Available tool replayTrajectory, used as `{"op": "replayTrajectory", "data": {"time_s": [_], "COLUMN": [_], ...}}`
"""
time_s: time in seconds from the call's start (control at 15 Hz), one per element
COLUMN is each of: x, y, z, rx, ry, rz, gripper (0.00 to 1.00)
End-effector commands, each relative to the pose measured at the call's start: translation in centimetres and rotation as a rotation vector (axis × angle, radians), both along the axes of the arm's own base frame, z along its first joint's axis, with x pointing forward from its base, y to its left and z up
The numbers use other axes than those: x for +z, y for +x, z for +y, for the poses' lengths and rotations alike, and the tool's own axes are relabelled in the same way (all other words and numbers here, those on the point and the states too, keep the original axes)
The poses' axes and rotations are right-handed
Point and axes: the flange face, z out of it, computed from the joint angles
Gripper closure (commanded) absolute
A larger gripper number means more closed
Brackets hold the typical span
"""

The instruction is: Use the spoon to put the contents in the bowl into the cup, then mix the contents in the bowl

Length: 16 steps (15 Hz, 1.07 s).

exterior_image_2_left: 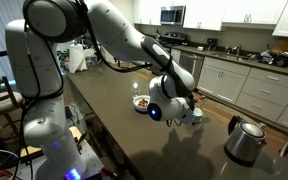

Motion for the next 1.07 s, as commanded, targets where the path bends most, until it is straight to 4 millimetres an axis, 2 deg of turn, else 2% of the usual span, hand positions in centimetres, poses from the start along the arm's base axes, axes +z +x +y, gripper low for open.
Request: {"op": "replayTrajectory", "data": {"time_s": [0.0, 0.6, 1.0], "x": [0.0, -1.5, -2.2], "y": [0.0, 0.9, 2.3], "z": [0.0, -0.3, -1.0], "rx": [0.001, -0.036, -0.109], "ry": [0.000, -0.025, -0.082], "rz": [0.001, 0.030, 0.023], "gripper": [0.95, 0.97, 0.97]}}
